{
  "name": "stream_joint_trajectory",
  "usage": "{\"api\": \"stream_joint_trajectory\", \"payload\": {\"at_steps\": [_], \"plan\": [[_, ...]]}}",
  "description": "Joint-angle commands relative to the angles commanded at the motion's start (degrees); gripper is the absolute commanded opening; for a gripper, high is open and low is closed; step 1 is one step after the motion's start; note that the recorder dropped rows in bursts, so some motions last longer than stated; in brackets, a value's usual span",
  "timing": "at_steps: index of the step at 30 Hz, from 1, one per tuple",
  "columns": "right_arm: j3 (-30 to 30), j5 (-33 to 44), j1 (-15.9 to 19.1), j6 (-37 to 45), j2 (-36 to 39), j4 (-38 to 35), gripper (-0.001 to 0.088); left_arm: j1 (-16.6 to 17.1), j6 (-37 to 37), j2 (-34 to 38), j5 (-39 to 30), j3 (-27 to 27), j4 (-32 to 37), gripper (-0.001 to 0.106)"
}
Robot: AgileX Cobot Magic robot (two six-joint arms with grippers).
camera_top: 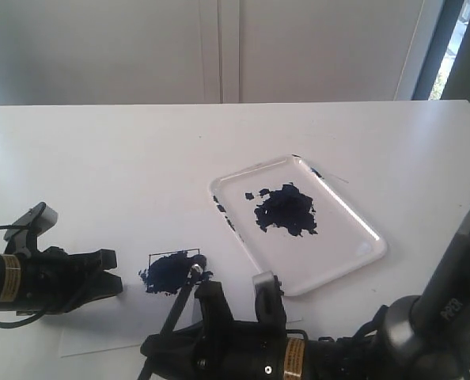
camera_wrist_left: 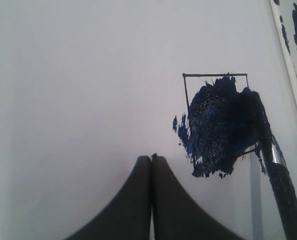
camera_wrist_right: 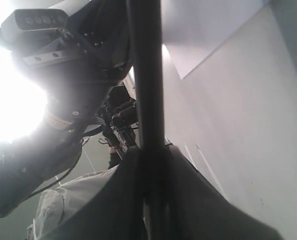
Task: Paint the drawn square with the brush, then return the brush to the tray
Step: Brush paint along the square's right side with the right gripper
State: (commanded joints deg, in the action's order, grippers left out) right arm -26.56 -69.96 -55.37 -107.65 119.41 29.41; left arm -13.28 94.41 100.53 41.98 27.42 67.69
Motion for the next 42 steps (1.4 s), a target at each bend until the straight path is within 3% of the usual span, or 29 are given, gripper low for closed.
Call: {"api": "stream_joint_trajectory", "payload": {"at_steps": [4,16,29,42], "plan": [[-5.2,0.0,0.0,-0.7,0.0,2.3,0.0,0.0,0.0,0.0,0.0,0.0,0.0,0.0],[-9.4,3.6,-3.7,-2.1,0.0,3.4,0.0,0.0,0.0,0.0,0.0,0.0,0.0,0.0],[-9.2,4.3,-4.5,-2.5,0.0,2.3,0.0,0.0,0.1,0.0,0.0,0.0,0.0,0.0],[-2.4,0.6,-3.0,-0.5,0.0,-1.4,0.0,0.0,0.1,0.0,0.0,0.0,0.0,0.0]]}}
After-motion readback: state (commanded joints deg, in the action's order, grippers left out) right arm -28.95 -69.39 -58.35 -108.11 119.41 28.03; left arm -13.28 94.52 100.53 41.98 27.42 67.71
